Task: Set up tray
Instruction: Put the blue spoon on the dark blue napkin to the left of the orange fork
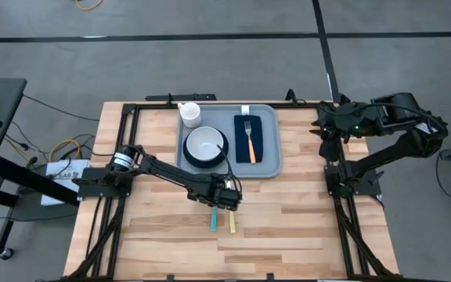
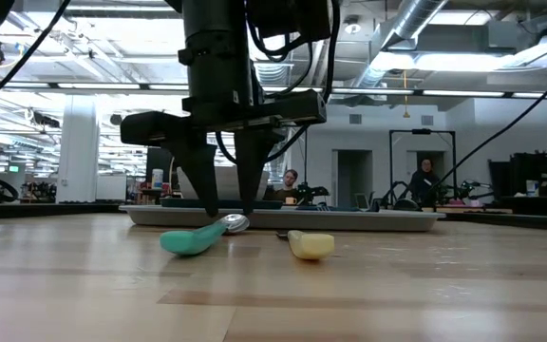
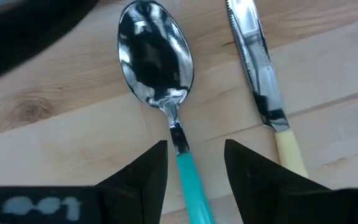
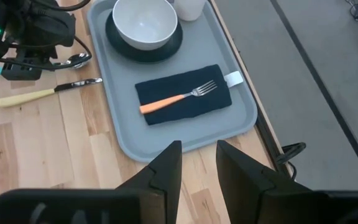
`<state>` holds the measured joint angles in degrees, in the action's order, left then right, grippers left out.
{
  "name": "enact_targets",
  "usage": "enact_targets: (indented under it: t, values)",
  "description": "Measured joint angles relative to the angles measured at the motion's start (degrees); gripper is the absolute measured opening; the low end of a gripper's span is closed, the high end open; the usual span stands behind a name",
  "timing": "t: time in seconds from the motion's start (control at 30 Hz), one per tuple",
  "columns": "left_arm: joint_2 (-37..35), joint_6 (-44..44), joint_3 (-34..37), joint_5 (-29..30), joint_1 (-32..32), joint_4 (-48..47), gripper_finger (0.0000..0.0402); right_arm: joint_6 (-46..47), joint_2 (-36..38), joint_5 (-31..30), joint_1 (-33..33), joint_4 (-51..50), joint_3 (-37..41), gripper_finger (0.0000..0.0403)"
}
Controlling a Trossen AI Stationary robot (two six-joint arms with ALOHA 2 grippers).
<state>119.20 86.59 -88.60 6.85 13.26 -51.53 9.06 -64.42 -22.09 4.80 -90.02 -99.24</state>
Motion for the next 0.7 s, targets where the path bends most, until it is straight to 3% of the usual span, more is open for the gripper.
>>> enact_targets:
  t: [0.4,0.7]
  values:
    - [0.3,0.9,0.0,0.9,0.0,-0.1,0.0146,0.0,0.0,1.3,0.0,0.0,0.0,0.0093]
    - [4.1,1.0,-0.3,-2.2,0.0,1.8,0.0146,0.0,0.1,1.4,0.0,0.0,0.2,0.0093]
